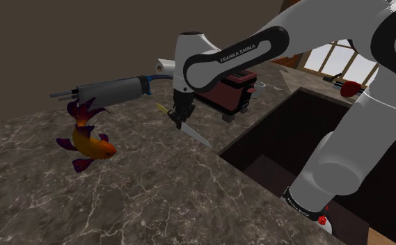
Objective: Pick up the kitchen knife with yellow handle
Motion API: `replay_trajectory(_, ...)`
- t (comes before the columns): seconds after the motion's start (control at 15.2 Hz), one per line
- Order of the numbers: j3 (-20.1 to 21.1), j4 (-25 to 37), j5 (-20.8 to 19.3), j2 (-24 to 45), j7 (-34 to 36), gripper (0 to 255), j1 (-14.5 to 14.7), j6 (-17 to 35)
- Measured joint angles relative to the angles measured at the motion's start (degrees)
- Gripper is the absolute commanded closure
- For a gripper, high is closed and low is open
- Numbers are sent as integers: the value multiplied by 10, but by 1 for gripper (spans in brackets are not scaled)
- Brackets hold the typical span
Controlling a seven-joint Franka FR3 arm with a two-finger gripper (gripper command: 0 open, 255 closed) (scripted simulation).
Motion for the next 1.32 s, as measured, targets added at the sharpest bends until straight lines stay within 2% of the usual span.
replay_trajectory(0.46, 0, 2, 1, -3, -1, 255, 0, -4)
replay_trajectory(1.32, -4, 60, 12, -41, -10, 255, -1, -99)
